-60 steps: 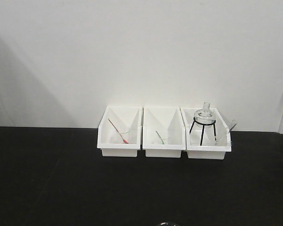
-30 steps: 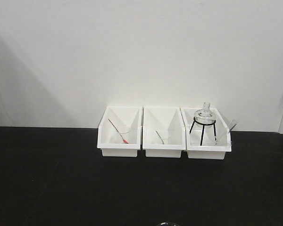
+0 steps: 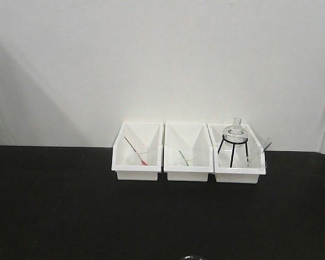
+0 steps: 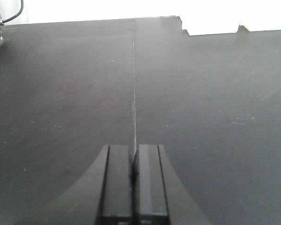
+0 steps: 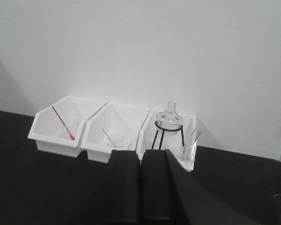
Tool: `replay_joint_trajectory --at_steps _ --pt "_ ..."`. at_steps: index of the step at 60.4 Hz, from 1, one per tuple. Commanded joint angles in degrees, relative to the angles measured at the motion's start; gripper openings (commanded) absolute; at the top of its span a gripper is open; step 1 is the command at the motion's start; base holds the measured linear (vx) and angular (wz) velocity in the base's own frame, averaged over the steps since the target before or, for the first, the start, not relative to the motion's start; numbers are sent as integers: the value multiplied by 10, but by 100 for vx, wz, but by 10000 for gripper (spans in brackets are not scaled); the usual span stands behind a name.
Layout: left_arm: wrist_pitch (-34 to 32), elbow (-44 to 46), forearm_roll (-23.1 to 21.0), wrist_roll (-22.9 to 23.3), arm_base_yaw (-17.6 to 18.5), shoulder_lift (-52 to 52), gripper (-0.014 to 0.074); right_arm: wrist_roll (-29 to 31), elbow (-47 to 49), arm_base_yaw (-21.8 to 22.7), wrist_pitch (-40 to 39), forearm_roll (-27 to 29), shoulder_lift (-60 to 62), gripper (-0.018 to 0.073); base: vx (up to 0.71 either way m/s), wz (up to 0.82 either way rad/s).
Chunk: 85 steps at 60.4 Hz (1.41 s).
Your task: Grab transparent chemical and place on left bench
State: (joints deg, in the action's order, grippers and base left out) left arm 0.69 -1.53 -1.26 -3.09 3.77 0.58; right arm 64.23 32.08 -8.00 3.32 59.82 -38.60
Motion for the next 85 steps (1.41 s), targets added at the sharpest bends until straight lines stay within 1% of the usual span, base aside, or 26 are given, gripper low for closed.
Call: replay_joint_trajectory --at_steps 1,2,3,4,5,6,9,10,12,16,19,22,30,34,41,46,50,58,85 --pt "-45 -9 0 4 1 11 -3 -283 17 2 0 -273 0 -8 0 0" --pt "-45 -9 0 4 1 11 -3 -320 17 2 4 -327 1 -8 0 0" --pt "-45 -9 0 4 1 11 -3 -371 17 3 12 -361 4 -8 0 0" --pt "-45 -9 0 4 1 11 -3 -403 17 4 20 -409 6 -8 0 0" --pt "-45 -9 0 4 1 11 -3 -433 17 7 29 -439 11 -8 0 0" --pt "-45 -9 0 4 1 11 -3 -477 17 9 44 -479 14 -8 0 0" --pt "-45 -9 0 4 1 11 -3 -557 13 22 83 -549 29 -8 0 0" --pt "-45 -9 0 4 1 11 -3 -592 9 28 92 -577 37 -8 0 0" --pt "-45 -9 0 4 1 11 -3 -642 -1 38 108 -607 51 -8 0 0" --pt "-45 -9 0 4 1 11 -3 -711 -37 60 113 -656 89 -8 0 0" --pt "-45 -9 0 4 1 11 -3 -734 -72 75 103 -674 127 -8 0 0" --pt "-45 -9 0 4 1 11 -3 -742 -111 84 78 -675 174 -8 0 0" --pt "-45 -9 0 4 1 11 -3 -735 -215 81 4 -670 282 -8 0 0" --pt "-45 -9 0 4 1 11 -3 -735 -256 81 -19 -666 332 -8 0 0" --pt "-45 -9 0 4 1 11 -3 -735 -315 81 -49 -660 388 -8 0 0" --pt "-45 -9 0 4 1 11 -3 -735 -343 81 -59 -660 399 -8 0 0" --pt "-45 -9 0 4 1 11 -3 -735 -342 81 -33 -660 398 -8 0 0" --pt "-45 -9 0 4 1 11 -3 -735 -342 81 -13 -660 399 -8 0 0" --pt "-45 -9 0 4 1 11 -3 -735 -342 81 -11 -660 399 -8 0 0"
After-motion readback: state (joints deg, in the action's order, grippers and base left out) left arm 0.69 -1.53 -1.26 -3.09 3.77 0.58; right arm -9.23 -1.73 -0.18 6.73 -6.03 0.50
